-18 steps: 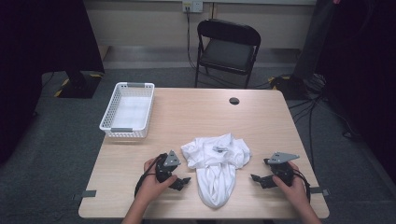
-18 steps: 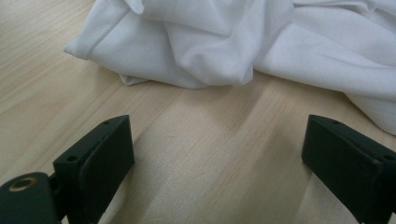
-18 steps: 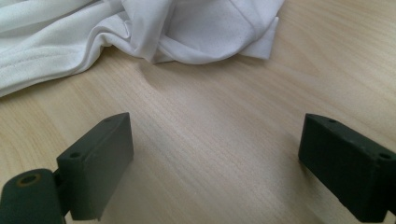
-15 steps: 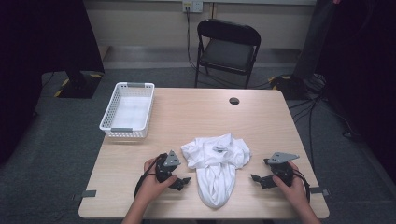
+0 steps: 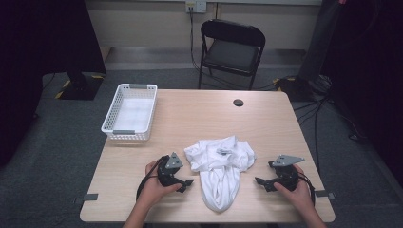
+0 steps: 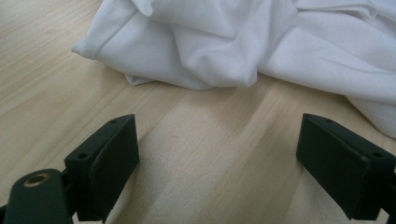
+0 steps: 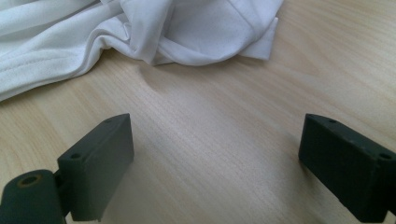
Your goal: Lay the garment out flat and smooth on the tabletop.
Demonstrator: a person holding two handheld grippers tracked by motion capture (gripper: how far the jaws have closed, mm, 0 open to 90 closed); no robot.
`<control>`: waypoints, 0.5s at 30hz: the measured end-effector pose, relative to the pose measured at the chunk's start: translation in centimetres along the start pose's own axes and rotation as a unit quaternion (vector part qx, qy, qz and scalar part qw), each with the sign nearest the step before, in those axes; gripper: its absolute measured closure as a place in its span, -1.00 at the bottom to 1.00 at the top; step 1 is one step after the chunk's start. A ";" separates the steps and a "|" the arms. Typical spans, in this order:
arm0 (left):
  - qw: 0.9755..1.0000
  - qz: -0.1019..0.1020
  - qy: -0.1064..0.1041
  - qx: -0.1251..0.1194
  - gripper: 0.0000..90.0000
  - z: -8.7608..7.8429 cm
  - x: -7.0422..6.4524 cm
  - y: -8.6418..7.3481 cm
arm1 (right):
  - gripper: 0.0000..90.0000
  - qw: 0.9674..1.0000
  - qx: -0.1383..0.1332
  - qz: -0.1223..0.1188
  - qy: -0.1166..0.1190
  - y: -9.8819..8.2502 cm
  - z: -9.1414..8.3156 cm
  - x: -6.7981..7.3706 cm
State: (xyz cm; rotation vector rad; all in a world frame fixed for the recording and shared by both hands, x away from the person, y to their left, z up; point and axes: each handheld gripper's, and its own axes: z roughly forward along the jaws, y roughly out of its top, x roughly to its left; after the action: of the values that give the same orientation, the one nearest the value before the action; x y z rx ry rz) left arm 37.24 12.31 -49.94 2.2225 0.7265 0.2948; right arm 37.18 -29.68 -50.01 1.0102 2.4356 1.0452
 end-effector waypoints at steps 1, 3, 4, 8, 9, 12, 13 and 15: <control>1.000 -0.004 0.000 0.001 -0.72 0.0 0.0 0.1 | -0.79 1.000 0.000 0.000 0.000 0.0 0.0 0.0; 1.000 -0.003 0.002 0.002 -0.71 0.0 0.0 0.2 | -0.79 1.000 0.000 0.001 -0.001 0.0 0.0 0.0; 1.000 -0.002 0.001 0.001 -0.71 0.1 0.0 0.3 | -0.79 1.000 0.000 0.001 -0.001 0.0 0.0 0.1; 1.000 -0.009 0.004 -0.013 -0.71 -0.2 0.0 0.7 | -0.71 1.000 -0.001 0.003 0.001 0.1 -0.1 0.1; 1.000 -0.009 0.004 -0.013 -0.71 -0.2 0.0 0.7 | -0.71 1.000 -0.001 0.003 0.001 0.1 -0.1 0.1; 0.999 -0.018 0.002 -0.027 -0.71 -0.5 0.2 1.1 | -0.70 1.000 -0.008 0.008 0.004 0.3 -0.2 0.1; 0.999 -0.020 0.003 -0.029 -0.71 -0.5 0.1 1.3 | -0.70 1.000 -0.012 0.011 0.007 0.4 -0.3 0.1; 0.999 -0.019 0.004 -0.032 -0.70 -0.6 0.2 1.5 | -0.69 1.000 -0.018 0.015 0.010 0.4 -0.3 0.1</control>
State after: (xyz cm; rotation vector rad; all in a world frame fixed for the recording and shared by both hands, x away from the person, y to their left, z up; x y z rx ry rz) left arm 37.72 11.94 -48.49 2.1461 0.7518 0.3045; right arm 37.18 -29.59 -49.46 1.0334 2.4161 1.1104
